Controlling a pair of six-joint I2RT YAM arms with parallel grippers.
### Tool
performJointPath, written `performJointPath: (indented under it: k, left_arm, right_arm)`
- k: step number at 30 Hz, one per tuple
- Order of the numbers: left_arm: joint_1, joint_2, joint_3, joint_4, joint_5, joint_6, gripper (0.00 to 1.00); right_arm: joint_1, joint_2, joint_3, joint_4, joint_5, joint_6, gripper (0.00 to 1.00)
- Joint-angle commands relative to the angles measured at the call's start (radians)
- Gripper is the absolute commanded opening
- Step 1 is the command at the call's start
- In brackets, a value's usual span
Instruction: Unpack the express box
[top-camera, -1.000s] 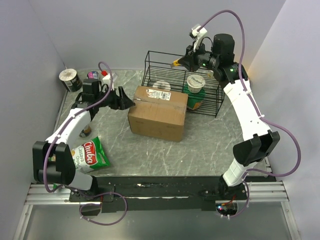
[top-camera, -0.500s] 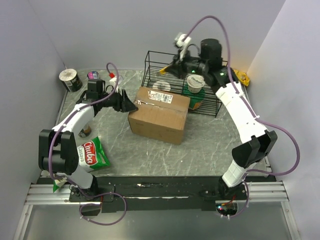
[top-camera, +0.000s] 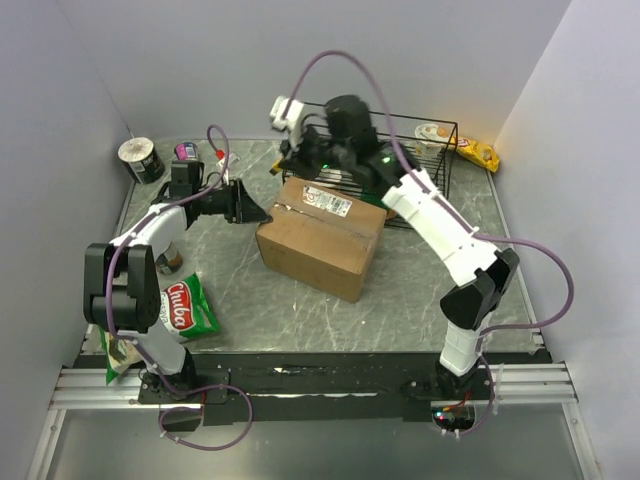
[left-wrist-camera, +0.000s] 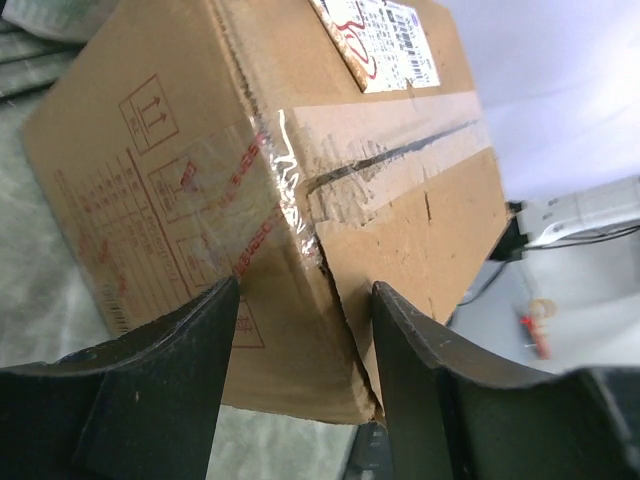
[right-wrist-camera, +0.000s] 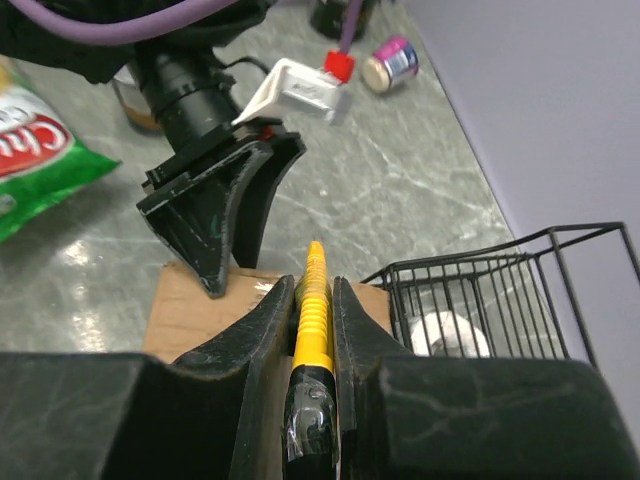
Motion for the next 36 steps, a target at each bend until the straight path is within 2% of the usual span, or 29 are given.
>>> performJointPath:
  k: [1, 3, 7, 13, 22, 36]
  left_arm:
    - [0.012, 0.065, 0.026, 0.06, -0.008, -0.148, 0.6]
    - [0.012, 0.053, 0.02, 0.095, -0.011, -0.207, 0.59]
    - [0.01, 0.036, 0.02, 0.08, -0.043, -0.222, 0.6]
    - [-0.01, 0.035, 0.052, -0.009, -0.081, -0.175, 0.59]
    - [-0.028, 0.044, 0.067, -0.037, -0.129, -0.168, 0.58]
    - [-0.028, 0.064, 0.076, -0.054, -0.126, -0.158, 0.57]
  right_arm:
    - [0.065, 0.022, -0.012, 0.016, 0.247, -0.025, 0.0]
    - [0.067, 0.022, -0.033, 0.017, 0.249, -0.008, 0.0]
    - [0.075, 0.052, 0.004, -0.039, 0.264, 0.023, 0.0]
    - [0.078, 0.078, -0.012, -0.045, 0.3, 0.061, 0.0]
    - [0.063, 0.088, 0.01, -0.037, 0.257, 0.246, 0.0]
    - [0.059, 0.109, 0.011, -0.023, 0.226, 0.211, 0.0]
